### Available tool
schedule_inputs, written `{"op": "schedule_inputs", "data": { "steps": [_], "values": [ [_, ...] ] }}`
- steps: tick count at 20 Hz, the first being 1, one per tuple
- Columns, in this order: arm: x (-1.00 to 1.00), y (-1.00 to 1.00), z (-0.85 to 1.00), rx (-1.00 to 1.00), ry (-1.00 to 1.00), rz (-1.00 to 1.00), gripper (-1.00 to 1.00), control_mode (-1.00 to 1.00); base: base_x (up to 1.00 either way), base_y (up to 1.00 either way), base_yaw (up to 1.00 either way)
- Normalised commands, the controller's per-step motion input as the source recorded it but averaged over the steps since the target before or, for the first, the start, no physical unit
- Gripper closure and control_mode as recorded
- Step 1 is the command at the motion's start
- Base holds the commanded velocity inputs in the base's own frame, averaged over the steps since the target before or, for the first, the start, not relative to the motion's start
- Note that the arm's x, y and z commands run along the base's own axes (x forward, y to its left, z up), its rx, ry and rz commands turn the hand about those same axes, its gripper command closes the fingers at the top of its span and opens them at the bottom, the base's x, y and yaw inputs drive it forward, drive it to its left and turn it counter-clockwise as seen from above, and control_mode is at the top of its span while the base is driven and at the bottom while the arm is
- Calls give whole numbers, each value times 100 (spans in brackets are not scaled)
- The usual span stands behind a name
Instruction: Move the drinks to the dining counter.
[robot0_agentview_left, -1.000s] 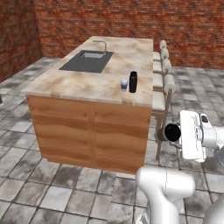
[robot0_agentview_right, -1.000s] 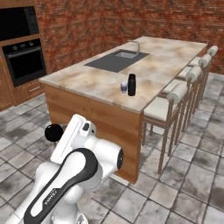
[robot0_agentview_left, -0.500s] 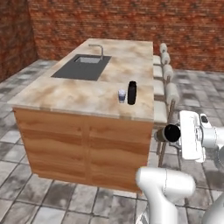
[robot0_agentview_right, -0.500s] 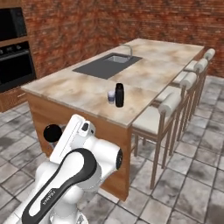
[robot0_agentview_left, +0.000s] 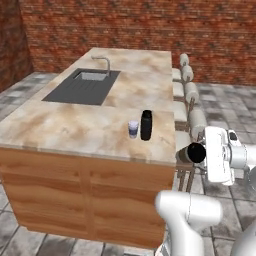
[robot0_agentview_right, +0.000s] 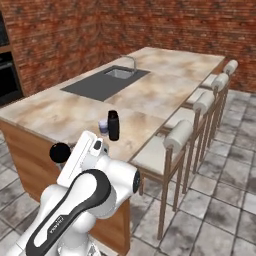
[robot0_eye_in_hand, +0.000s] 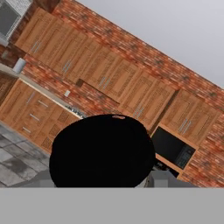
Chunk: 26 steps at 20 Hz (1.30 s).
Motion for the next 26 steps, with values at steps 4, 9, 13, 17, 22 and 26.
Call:
{"op": "schedule_inputs", "data": {
  "steps": [4,9,13,17,22,26],
  "values": [
    [0,0,0,0,0,0,100,100,46,11,-10],
    [0,0,0,0,0,0,100,100,18,30,-16],
    [0,0,0,0,0,0,100,100,15,44,-22],
    [0,0,0,0,0,0,100,100,27,42,-21],
    [0,0,0,0,0,0,100,100,56,3,-14],
    [0,0,0,0,0,0,100,100,73,-25,-9]
  ]
}}
